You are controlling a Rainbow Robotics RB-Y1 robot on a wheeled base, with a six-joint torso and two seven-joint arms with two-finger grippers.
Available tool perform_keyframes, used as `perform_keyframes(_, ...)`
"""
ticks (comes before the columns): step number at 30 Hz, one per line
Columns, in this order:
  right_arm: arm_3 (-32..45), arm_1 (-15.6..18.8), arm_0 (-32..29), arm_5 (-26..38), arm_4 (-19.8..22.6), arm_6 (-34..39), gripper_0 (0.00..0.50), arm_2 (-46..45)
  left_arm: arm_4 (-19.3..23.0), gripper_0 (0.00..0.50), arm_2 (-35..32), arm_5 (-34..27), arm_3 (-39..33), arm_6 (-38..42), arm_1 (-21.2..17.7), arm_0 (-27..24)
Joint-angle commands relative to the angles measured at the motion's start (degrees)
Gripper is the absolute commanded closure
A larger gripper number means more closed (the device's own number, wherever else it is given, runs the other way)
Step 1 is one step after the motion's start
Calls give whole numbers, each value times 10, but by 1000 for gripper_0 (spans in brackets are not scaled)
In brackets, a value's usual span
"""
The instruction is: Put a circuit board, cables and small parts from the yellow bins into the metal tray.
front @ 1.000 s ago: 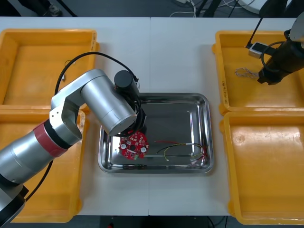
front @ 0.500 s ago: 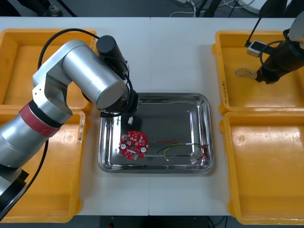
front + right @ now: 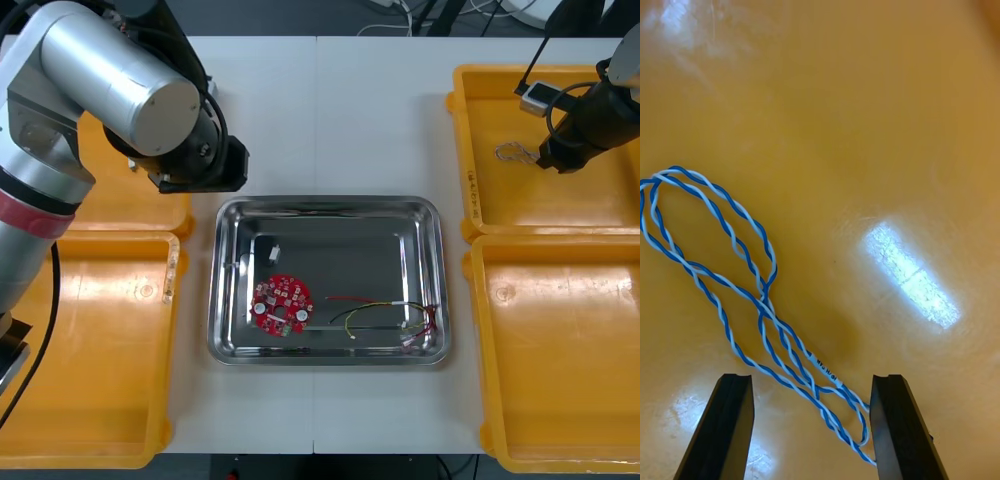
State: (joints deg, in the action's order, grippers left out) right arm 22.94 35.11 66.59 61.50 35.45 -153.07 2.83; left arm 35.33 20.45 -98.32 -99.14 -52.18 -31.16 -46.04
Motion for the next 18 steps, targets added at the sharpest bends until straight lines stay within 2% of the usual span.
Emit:
perform_keyframes(1,9,-1,13,-9,15,-19,51,17,4,0,-40,-20,16,-67,-27,-34)
perform_keyframes(18,9,-2,-8,-21,30,-19,51,21,-19,0,-128,-15,174,-202,-39,-91)
